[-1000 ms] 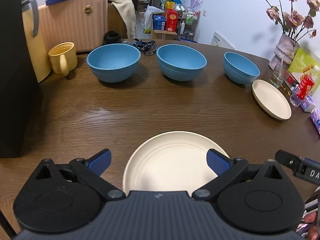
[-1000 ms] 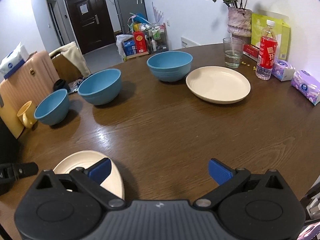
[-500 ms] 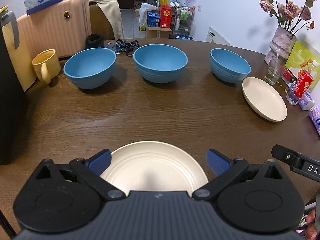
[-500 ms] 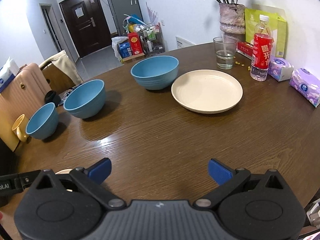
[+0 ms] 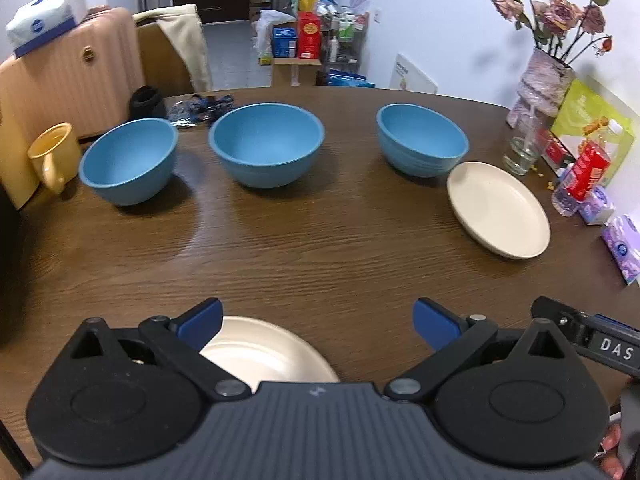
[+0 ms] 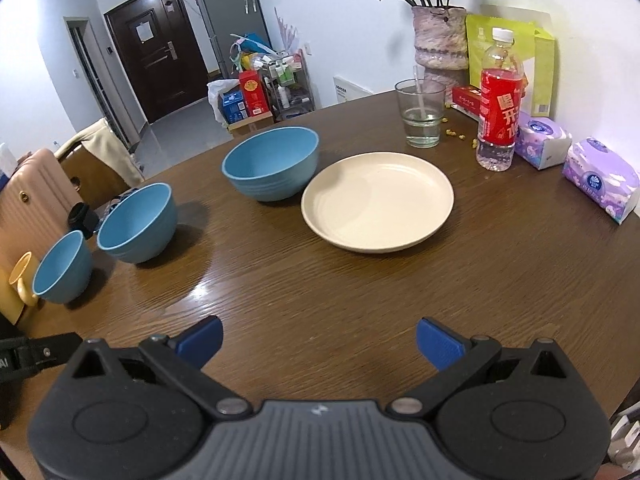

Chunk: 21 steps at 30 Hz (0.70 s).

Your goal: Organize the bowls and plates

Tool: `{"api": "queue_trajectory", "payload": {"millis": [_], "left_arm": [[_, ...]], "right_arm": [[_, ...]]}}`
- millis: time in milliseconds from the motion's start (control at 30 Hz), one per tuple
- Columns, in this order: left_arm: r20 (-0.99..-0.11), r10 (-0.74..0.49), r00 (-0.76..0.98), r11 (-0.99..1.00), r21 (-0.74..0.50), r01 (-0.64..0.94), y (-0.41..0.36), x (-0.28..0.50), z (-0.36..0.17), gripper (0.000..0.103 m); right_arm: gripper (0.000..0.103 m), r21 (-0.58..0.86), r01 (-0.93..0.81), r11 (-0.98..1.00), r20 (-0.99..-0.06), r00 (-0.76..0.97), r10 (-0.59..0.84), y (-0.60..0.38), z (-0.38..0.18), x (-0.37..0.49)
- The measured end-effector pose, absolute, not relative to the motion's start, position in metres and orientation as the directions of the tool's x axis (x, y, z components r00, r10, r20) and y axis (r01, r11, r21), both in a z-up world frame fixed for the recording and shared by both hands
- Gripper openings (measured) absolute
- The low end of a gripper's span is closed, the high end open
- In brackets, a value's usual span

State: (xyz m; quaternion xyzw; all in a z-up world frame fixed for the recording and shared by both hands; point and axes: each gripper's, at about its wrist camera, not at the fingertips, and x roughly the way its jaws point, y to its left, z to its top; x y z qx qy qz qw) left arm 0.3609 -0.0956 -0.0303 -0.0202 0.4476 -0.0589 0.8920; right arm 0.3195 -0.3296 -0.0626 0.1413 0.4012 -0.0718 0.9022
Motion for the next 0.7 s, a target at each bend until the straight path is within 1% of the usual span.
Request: {"api": "queue_trajectory", "payload": {"millis": [333, 700], "left_arm": [[-0.787, -0.147, 0.6, 0.989, -0.111, 0.097, -0.143, 0.393, -0.028, 0.103], [-0.797, -0.149, 0.586, 0.989, -0.106, 0.107, -0.198, 0.441, -0.036, 0.103]], "right_arm": [[0.103, 0.186, 0.236, 0.954, -0.749, 0.662, -0.018, -0.38, -0.057, 0.348], [0.103, 0.183, 0.231, 0.956, -0.765, 0.644, -0.009, -0.438, -0.066, 0.398]]}}
